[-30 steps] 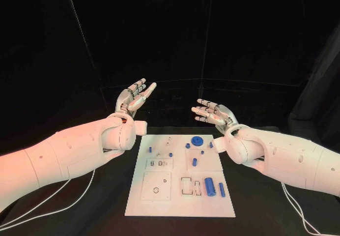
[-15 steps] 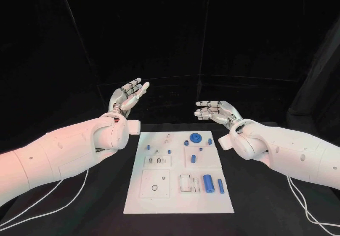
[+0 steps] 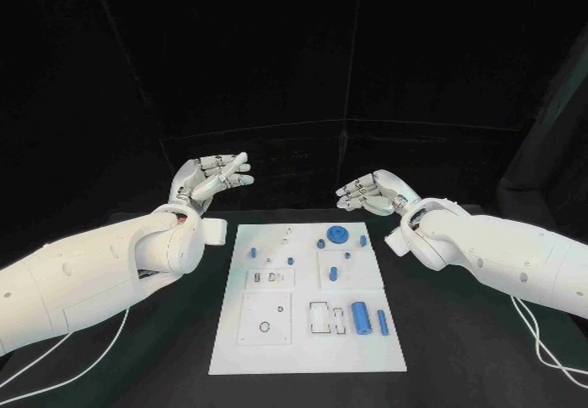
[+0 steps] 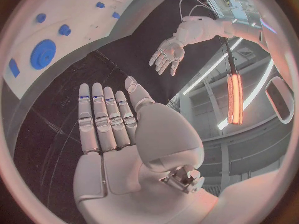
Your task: Assemble the parts on the task board
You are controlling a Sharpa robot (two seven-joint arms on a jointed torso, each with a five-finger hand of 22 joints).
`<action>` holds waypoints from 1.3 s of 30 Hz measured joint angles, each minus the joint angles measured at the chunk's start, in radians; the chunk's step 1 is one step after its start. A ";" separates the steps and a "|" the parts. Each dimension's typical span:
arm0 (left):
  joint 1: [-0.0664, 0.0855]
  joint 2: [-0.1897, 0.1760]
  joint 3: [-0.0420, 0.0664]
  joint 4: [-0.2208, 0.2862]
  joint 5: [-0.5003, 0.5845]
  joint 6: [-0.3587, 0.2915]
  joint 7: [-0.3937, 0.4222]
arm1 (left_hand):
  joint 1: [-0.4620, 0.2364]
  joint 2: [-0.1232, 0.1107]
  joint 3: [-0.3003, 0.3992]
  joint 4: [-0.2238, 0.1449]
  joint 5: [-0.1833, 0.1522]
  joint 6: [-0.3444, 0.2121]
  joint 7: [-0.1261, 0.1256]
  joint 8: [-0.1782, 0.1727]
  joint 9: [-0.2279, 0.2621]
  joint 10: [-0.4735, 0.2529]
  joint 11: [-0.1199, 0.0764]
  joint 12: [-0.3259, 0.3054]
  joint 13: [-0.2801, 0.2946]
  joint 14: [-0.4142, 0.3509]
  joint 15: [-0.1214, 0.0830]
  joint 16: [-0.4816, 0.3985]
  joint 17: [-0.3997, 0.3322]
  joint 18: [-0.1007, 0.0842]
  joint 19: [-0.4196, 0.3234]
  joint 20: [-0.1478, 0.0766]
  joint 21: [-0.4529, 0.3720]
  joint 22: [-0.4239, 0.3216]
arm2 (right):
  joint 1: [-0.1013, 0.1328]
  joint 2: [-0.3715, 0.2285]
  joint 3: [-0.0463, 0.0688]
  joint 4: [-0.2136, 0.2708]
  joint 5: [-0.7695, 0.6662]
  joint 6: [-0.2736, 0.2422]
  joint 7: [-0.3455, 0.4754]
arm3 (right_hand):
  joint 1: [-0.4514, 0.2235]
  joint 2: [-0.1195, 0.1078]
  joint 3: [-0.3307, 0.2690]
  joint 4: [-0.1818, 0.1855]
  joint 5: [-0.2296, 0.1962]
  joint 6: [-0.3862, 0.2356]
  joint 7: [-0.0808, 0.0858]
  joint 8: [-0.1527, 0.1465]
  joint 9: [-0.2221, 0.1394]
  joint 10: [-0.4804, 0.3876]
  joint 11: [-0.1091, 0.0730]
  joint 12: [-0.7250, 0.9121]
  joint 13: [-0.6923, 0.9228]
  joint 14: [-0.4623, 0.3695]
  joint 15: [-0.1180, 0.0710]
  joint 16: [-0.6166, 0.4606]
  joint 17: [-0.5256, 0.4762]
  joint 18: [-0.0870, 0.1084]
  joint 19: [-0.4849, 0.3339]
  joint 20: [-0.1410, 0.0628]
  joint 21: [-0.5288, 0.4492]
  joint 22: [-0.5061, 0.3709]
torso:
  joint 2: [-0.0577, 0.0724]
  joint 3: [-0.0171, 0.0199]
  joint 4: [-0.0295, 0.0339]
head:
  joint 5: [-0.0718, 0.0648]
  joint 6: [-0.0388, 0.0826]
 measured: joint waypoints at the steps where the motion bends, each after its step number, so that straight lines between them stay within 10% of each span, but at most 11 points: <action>1: 0.000 -0.007 0.000 0.009 -0.004 0.003 0.000 | 0.000 0.000 -0.002 -0.004 0.000 0.009 -0.002 0.000 -0.001 0.012 -0.003 0.000 -0.001 0.013 -0.004 0.003 0.003 0.000 0.011 -0.004 0.000 -0.001 | 0.004 0.000 0.000 -0.001 -0.034 0.001 -0.009 | 0.000 0.000 0.002 -0.007 0.000 0.013 -0.003 0.001 0.001 0.016 -0.005 0.000 0.001 0.019 -0.007 0.003 0.001 0.000 0.020 -0.008 0.012 0.004 | 0.005 -0.0001 0.0008 | -0.001 0.002; 3: 0.000 -0.023 0.000 0.034 -0.016 0.010 0.000 | 0.005 0.005 -0.009 -0.011 0.000 0.024 -0.009 0.000 -0.004 0.037 -0.010 0.000 -0.002 0.041 -0.013 0.008 0.011 0.000 0.034 -0.012 0.004 -0.005 | 0.013 0.003 0.000 -0.001 -0.119 0.004 -0.032 | 0.004 -0.004 0.011 -0.016 0.000 0.037 -0.010 0.001 0.001 0.049 -0.016 0.000 0.002 0.063 -0.023 0.014 0.004 0.000 0.065 -0.026 0.041 0.016 | 0.015 -0.0002 0.0027 | -0.005 0.007; 5: 0.000 -0.037 0.000 0.056 -0.026 0.017 0.000 | 0.007 0.007 -0.013 -0.020 0.000 0.037 -0.016 0.000 -0.009 0.061 -0.019 0.000 -0.003 0.073 -0.023 0.016 0.022 0.000 0.062 -0.022 0.008 -0.006 | 0.020 0.006 0.000 -0.001 -0.194 0.010 -0.055 | 0.022 -0.022 0.027 -0.040 0.004 0.113 -0.039 0.009 0.004 0.160 -0.062 0.007 0.005 0.299 -0.097 0.100 0.045 0.016 0.239 -0.108 0.183 0.081 | 0.026 -0.0003 0.0051 | -0.009 0.012; 9: -0.001 -0.059 0.000 0.098 -0.045 0.033 -0.002 | 0.011 0.011 -0.020 -0.027 0.000 0.046 -0.018 0.000 -0.014 0.074 -0.025 -0.002 -0.006 0.093 -0.031 0.016 0.032 0.000 0.080 -0.033 0.012 -0.010 | 0.033 0.019 0.001 0.003 -0.360 0.027 -0.115 | 0.010 -0.034 0.027 -0.040 0.001 0.128 -0.052 0.003 0.002 0.191 -0.083 -0.007 0.005 0.375 -0.129 0.175 0.102 0.016 0.309 -0.142 0.283 0.136 | 0.045 -0.0012 0.0101 | -0.016 0.019; 25: -0.002 -0.092 0.000 0.179 -0.077 0.088 -0.015 | 0.008 0.023 -0.025 -0.038 0.000 0.052 -0.016 -0.016 -0.021 0.081 -0.025 -0.024 -0.012 0.093 -0.031 0.008 0.039 0.000 0.084 -0.030 0.006 -0.020 | 0.052 0.072 0.002 -0.007 -0.802 0.120 -0.305 | -0.029 -0.061 0.088 -0.042 -0.043 0.101 -0.063 -0.017 0.001 0.117 -0.075 -0.031 0.002 0.376 -0.130 0.847 0.675 0.012 0.305 -0.152 0.767 0.539 | 0.106 -0.0083 0.0288 | -0.033 0.036; 29: -0.002 -0.095 0.000 0.185 -0.079 0.097 -0.019 | 0.000 0.031 -0.031 -0.038 0.000 0.052 -0.016 -0.019 -0.023 0.085 -0.022 -0.031 -0.013 0.093 -0.031 0.001 0.041 0.000 0.084 -0.030 0.000 -0.025 | 0.052 0.076 0.002 -0.006 -0.843 0.146 -0.325 | -0.032 -0.063 0.113 -0.042 -0.043 0.093 -0.061 -0.017 0.001 0.113 -0.078 -0.031 0.002 0.376 -0.130 0.960 0.795 -0.017 0.331 -0.141 0.882 0.681 | 0.116 -0.0097 0.0314 | -0.035 0.037; 39: -0.001 -0.099 0.000 0.185 -0.079 0.108 -0.025 | 0.000 0.031 -0.031 -0.038 0.000 0.052 -0.016 -0.019 -0.023 0.085 -0.022 -0.031 -0.013 0.093 -0.030 0.001 0.042 0.000 0.084 -0.030 0.000 -0.026 | 0.053 0.093 0.002 -0.014 -0.888 0.193 -0.346 | -0.040 -0.071 0.147 -0.041 -0.043 0.089 -0.058 -0.017 0.001 0.106 -0.071 -0.031 0.002 0.376 -0.130 1.046 0.880 -0.017 0.335 -0.140 0.965 0.776 | 0.130 -0.0100 0.0347 | -0.038 0.039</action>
